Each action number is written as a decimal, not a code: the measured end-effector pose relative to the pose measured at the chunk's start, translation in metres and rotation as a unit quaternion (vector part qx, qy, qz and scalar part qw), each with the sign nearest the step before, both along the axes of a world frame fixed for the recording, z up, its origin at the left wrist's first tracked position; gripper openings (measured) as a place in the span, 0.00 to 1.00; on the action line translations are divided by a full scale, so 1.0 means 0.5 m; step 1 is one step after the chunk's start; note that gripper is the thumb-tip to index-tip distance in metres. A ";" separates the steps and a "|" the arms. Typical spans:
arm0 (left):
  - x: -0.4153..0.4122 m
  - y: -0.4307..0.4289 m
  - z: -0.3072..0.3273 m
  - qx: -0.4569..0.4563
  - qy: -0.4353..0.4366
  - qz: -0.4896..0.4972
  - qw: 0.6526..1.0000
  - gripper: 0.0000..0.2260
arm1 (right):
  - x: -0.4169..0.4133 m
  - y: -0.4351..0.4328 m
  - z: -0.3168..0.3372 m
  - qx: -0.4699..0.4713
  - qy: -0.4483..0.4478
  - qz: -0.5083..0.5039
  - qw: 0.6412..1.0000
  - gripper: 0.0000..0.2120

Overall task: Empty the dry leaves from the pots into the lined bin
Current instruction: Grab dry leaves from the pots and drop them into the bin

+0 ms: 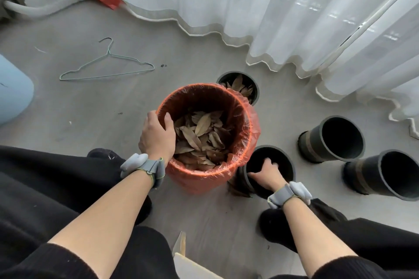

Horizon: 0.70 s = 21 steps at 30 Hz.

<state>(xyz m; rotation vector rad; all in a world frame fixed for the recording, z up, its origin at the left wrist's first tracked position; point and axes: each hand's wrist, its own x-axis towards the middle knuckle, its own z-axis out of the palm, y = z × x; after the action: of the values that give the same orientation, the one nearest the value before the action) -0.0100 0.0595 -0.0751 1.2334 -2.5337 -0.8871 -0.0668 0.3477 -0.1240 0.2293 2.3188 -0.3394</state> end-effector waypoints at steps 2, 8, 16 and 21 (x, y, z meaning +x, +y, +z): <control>0.001 -0.001 -0.002 0.000 0.000 0.003 1.000 0.16 | 0.017 -0.014 -0.045 0.023 -0.010 -0.006 1.000 0.39; 0.006 -0.005 -0.007 -0.004 -0.007 0.008 1.000 0.15 | 0.017 -0.018 -0.122 0.062 0.002 0.013 0.998 0.34; -0.001 -0.008 -0.009 -0.010 -0.001 0.013 1.000 0.15 | -0.004 -0.020 -0.131 0.039 0.060 0.031 0.997 0.14; 0.004 -0.013 -0.012 -0.012 -0.006 0.013 1.000 0.15 | -0.002 -0.002 -0.098 -0.017 0.085 -0.031 0.996 0.13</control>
<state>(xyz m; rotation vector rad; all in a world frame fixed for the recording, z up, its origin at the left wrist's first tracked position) -0.0079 0.0532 -0.0812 1.2647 -2.5244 -0.8433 -0.0678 0.3469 -0.1729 0.2642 2.4752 -0.4443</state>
